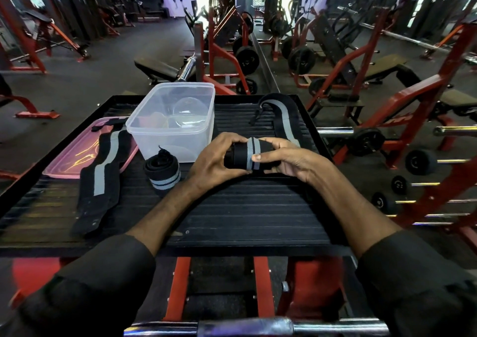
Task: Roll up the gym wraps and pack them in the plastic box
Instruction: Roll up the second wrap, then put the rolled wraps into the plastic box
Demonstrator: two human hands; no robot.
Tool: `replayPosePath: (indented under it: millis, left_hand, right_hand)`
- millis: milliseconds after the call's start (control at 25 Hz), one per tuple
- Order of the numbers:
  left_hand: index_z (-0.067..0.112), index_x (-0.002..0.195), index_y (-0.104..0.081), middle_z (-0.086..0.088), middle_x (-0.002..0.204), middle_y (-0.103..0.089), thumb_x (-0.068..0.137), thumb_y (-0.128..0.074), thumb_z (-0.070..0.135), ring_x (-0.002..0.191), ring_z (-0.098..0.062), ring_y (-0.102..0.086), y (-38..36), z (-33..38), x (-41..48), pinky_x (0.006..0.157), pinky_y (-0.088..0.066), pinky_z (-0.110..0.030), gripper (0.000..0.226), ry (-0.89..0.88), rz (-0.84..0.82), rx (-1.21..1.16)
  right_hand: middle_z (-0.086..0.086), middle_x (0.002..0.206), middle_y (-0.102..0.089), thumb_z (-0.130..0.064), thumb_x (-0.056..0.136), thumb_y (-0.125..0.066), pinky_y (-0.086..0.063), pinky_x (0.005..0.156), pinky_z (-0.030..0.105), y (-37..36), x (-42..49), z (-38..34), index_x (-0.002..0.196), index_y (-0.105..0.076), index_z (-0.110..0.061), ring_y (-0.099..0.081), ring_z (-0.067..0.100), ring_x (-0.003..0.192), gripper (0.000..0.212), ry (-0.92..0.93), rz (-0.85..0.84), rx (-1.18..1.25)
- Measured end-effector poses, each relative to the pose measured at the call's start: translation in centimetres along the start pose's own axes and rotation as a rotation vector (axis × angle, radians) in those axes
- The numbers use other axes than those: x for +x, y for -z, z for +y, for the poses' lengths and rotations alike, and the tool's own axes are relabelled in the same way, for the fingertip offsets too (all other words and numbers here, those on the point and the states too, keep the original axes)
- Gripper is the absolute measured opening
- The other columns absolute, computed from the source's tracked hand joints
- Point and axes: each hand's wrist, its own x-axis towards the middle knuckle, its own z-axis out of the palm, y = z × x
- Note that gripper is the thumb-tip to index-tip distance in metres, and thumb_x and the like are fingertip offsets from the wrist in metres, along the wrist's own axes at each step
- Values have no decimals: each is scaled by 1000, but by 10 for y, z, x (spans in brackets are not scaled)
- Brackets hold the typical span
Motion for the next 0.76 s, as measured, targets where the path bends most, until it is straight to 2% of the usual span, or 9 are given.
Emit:
replayPosePath:
  millis: [160, 240, 320, 440, 560, 680, 760]
  left_hand:
    - [12, 129, -60, -3, 125, -64, 70, -92, 25, 115, -14, -61, 3, 4, 1, 99, -49, -27, 68, 17, 27, -26]
    - [12, 127, -60, -1, 125, -65, 69, -93, 25, 114, -14, -62, 0, 8, 1, 99, -51, -31, 69, 64, 78, -46]
    - [15, 125, -58, 1, 123, -65, 67, -94, 25, 111, -13, -63, 0, 13, 1, 97, -53, -31, 69, 148, 161, -89]
    - [17, 123, -54, 7, 114, -64, 65, -93, 28, 102, -8, -63, 4, 26, 1, 90, -51, -22, 70, 308, 274, -167]
    - [18, 124, -49, 11, 112, -61, 63, -87, 46, 96, -5, -63, 13, 37, -8, 84, -52, -19, 77, 392, 255, -195]
    - [23, 121, -43, 4, 117, -60, 64, -84, 41, 102, -11, -61, 19, 48, -20, 87, -50, -21, 73, 427, 265, -155]
    - [21, 126, -39, -1, 125, -56, 66, -81, 43, 114, -14, -57, 27, 52, -27, 95, -48, -25, 76, 467, 256, -155]
  right_hand:
    - [22, 128, -67, 0, 67, -81, -54, 102, 46, -6, -2, -2, 134, -60, -8, -66, 33, 119, 71, 74, 49, 114]
    - [15, 118, -68, 5, 72, -78, -62, 84, 38, -13, -4, -6, 129, -61, -7, -69, 27, 106, 61, 116, 74, 188]
    - [4, 109, -69, 5, 79, -74, -59, 72, 32, -20, -4, -9, 120, -61, -17, -69, 18, 94, 49, 143, 81, 266]
    - [-4, 93, -74, 9, 82, -68, -50, 80, 37, -31, -5, -12, 107, -61, -24, -70, 12, 83, 41, 157, 51, 308]
    - [-5, 88, -73, 5, 77, -71, -49, 76, 36, -43, -7, -18, 101, -60, -23, -69, 10, 78, 38, 150, -5, 304]
    - [0, 91, -74, 2, 84, -68, -54, 70, 33, -61, -10, -29, 111, -64, -17, -71, 14, 77, 34, 157, -69, 313]
    - [6, 100, -75, 5, 82, -71, -56, 75, 35, -75, -10, -37, 121, -65, -11, -73, 20, 87, 43, 217, -7, 251]
